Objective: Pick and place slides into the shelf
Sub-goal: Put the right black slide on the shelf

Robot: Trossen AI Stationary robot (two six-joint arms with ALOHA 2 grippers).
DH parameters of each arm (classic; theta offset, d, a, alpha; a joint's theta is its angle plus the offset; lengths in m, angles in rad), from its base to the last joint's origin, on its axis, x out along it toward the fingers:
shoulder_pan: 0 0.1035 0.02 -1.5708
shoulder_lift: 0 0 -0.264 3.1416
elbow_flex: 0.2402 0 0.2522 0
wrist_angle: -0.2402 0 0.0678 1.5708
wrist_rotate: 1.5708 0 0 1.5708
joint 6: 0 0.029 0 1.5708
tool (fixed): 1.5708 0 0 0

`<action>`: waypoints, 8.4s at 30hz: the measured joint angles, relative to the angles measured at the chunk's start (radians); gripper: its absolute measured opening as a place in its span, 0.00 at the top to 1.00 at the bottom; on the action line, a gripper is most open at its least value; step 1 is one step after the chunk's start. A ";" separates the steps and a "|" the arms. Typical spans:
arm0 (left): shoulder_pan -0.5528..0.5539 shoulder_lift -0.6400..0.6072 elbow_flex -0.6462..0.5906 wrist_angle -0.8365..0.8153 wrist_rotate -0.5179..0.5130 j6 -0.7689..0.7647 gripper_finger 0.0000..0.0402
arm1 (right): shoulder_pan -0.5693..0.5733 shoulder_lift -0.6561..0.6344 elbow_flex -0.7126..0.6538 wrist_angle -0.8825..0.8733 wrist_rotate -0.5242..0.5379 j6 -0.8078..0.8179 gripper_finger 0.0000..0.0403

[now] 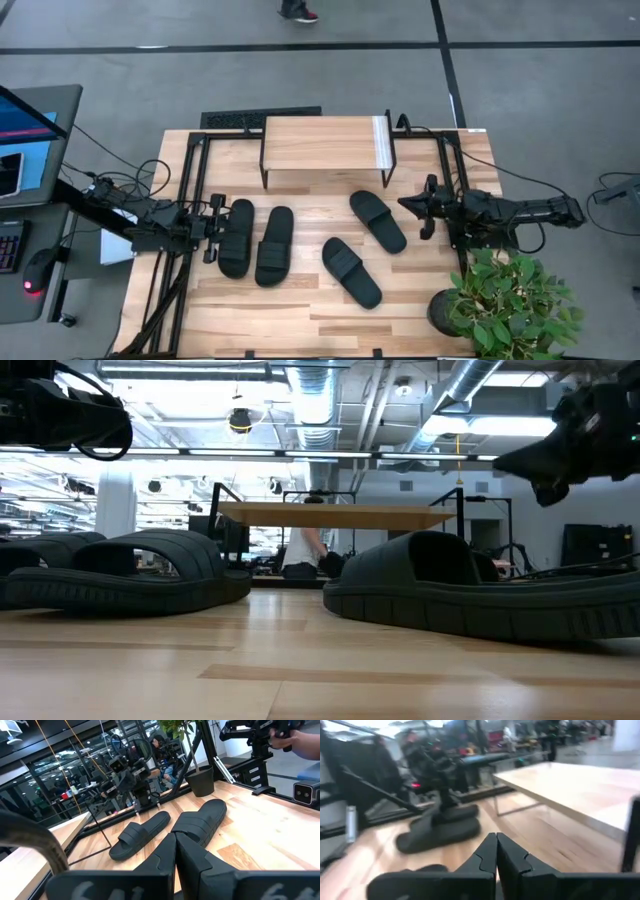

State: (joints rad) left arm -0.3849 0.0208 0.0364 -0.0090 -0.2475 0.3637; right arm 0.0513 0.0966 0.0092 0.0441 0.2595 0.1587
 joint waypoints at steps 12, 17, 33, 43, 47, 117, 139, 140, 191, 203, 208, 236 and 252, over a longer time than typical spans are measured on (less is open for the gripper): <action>0.000 0.000 0.000 0.000 0.000 -0.001 1.00 | -0.035 0.275 0.004 -0.008 0.056 0.114 1.00; 0.000 0.000 0.000 0.000 0.000 -0.001 1.00 | -0.035 0.388 0.004 -0.010 0.056 0.148 1.00; 0.000 0.000 -0.001 0.000 0.001 -0.001 1.00 | 0.067 0.455 0.040 -0.015 -0.118 -0.023 1.00; 0.000 0.000 -0.001 0.000 0.001 -0.001 1.00 | 0.304 0.455 0.047 -0.056 -0.183 -0.132 1.00; 0.000 0.000 -0.001 0.000 0.001 -0.001 1.00 | 0.377 0.455 0.047 -0.060 -0.182 -0.160 1.00; 0.000 0.000 -0.002 -0.001 0.001 -0.001 1.00 | 0.367 0.999 0.283 -0.285 -0.070 0.055 0.57; 0.000 0.000 -0.002 -0.001 0.001 -0.001 1.00 | 0.369 1.064 0.284 -0.270 -0.051 0.096 0.94; 0.000 0.000 -0.002 -0.001 0.001 -0.001 1.00 | 0.369 1.064 0.284 -0.270 -0.053 0.098 0.96; 0.000 0.000 -0.002 -0.001 0.001 -0.001 1.00 | 0.466 1.069 0.463 -0.506 0.137 -0.001 1.00; 0.000 0.000 -0.002 -0.001 0.001 -0.001 1.00 | 0.575 1.067 0.515 -0.566 0.154 -0.009 1.00; 0.000 0.000 -0.002 -0.001 0.001 -0.001 1.00 | 0.604 1.067 0.516 -0.584 0.193 -0.010 1.00; 0.000 0.000 -0.002 -0.001 0.001 -0.001 1.00 | 0.462 0.769 0.517 -0.486 0.125 -0.405 1.00; 0.000 0.000 -0.002 -0.001 0.001 -0.001 1.00 | 0.462 0.646 0.517 -0.390 0.105 -0.623 1.00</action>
State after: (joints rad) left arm -0.3848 0.0204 0.0349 -0.0097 -0.2469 0.3626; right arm 0.5133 0.7429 0.5262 -0.3457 0.3641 -0.4641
